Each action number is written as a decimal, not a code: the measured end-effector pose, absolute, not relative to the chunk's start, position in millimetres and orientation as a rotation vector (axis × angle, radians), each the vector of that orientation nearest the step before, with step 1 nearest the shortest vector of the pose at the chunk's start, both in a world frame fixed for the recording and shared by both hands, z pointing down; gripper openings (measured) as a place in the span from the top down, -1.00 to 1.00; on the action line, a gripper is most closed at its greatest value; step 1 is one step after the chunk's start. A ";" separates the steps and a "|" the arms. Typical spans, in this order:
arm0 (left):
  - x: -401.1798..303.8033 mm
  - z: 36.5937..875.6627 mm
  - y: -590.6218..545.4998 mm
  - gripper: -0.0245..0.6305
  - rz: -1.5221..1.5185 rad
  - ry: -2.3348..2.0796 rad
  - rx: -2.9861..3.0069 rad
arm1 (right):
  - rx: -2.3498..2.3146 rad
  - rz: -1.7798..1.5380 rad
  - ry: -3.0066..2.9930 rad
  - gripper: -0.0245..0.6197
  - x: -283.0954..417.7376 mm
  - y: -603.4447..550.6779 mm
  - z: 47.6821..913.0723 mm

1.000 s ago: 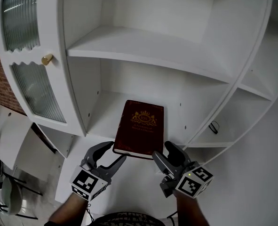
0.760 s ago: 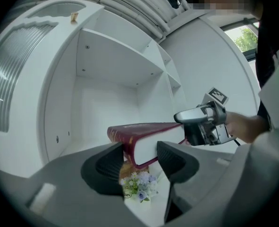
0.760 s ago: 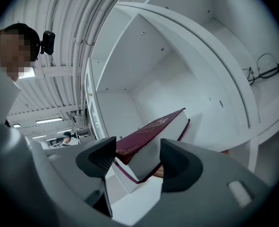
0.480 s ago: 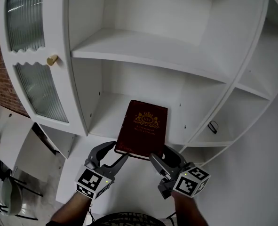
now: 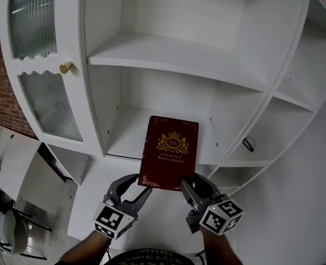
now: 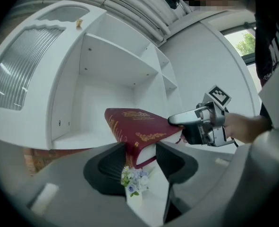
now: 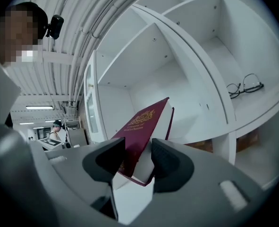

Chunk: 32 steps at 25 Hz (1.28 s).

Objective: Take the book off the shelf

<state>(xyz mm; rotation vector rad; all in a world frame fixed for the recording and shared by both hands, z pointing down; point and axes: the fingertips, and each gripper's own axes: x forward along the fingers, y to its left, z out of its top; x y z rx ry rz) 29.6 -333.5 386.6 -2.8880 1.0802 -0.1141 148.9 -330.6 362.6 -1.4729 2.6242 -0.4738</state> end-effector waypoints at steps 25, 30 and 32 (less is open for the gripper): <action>-8.2 276.8 -264.3 0.30 0.030 0.978 -2.666 | -1.397 0.032 2.609 0.35 106.5 -250.1 256.5; -14.8 266.5 -248.3 0.30 0.044 0.965 -2.635 | -1.405 0.063 2.593 0.35 100.0 -233.2 247.9; -16.4 266.6 -243.2 0.30 0.052 0.958 -2.644 | -1.416 0.076 2.588 0.36 98.2 -226.8 245.9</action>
